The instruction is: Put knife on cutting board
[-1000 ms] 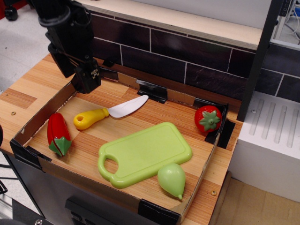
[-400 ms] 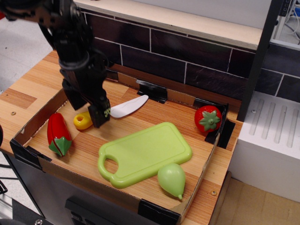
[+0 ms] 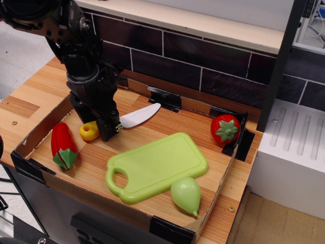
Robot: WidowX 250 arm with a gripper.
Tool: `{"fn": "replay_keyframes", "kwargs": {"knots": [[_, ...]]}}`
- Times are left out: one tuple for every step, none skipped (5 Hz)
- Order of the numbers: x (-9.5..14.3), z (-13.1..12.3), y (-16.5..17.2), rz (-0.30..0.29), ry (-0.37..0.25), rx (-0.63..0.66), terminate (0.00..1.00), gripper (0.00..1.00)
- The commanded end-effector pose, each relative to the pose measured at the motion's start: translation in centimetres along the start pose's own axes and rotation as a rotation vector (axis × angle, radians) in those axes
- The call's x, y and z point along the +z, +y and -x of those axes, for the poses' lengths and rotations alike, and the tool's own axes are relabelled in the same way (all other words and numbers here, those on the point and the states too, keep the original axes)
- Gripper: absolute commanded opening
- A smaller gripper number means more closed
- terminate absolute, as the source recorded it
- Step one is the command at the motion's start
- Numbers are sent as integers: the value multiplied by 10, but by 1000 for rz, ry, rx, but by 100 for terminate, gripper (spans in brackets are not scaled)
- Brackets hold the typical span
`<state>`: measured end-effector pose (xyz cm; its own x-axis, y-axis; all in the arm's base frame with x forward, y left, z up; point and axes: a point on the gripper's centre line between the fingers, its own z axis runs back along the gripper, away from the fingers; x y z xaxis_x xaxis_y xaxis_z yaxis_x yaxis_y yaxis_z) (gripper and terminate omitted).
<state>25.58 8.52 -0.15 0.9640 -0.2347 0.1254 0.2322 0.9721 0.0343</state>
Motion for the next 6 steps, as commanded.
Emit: {"fn": "replay_keyframes", "kwargs": {"knots": [[7, -5, 9, 17, -39, -21, 0, 0], [28, -14, 15, -5, -96, -14, 0, 0], [56, -24, 9, 38, -135, -25, 0, 0], [75, -27, 2, 66, -160, -43, 0, 0], [90, -30, -4, 94, -148, -93, 0, 0], [94, -19, -15, 94, -162, -156, 0, 0]]}}
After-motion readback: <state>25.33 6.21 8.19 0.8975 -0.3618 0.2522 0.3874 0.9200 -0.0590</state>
